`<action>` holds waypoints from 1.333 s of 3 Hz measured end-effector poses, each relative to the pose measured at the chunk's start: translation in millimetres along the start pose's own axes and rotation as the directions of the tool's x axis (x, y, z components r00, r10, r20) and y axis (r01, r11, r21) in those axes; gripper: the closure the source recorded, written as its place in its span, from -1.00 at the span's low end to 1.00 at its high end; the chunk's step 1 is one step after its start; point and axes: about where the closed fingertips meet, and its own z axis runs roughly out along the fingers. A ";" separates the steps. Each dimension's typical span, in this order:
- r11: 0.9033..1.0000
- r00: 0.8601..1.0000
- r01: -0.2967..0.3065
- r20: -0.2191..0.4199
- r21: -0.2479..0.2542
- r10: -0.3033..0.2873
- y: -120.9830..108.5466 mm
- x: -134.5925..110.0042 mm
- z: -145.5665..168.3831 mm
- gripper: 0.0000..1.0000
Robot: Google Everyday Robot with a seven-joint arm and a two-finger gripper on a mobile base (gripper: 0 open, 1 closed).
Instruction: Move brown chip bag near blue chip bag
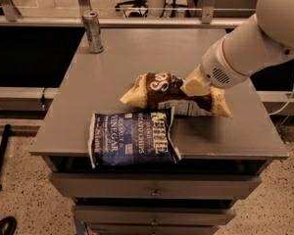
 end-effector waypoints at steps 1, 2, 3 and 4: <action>1.000 1.000 0.004 0.000 -0.021 -0.004 7.5 4.1 -1.6 -0.38; 1.000 1.000 -0.003 0.009 -0.014 0.004 4.8 9.9 -5.9 -0.84; 1.000 0.999 -0.006 0.031 0.011 0.006 -5.8 18.3 -16.7 -1.00; 1.000 0.995 -0.018 0.102 -0.018 0.020 -32.5 36.3 -29.6 -1.00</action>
Offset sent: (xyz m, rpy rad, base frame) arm -0.0119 -0.0188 -0.0022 0.0264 -0.0002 -0.0080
